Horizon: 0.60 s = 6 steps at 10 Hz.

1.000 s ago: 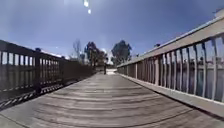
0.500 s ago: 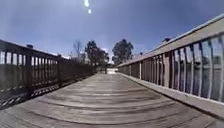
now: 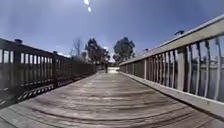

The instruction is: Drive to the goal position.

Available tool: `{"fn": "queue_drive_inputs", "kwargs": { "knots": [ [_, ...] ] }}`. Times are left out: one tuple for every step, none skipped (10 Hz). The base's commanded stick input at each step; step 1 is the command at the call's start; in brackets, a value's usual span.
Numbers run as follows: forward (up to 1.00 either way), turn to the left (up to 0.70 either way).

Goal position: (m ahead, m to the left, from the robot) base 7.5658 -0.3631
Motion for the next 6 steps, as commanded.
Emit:
{"fn": "queue_drive_inputs", "kwargs": {
  "knots": [
    [0.7, 0.0],
    [0.7, 0.0],
    [0.7, 0.0],
    [0.7, 0.0],
    [0.7, 0.0],
    [0.7, 0.0]
  ]
}}
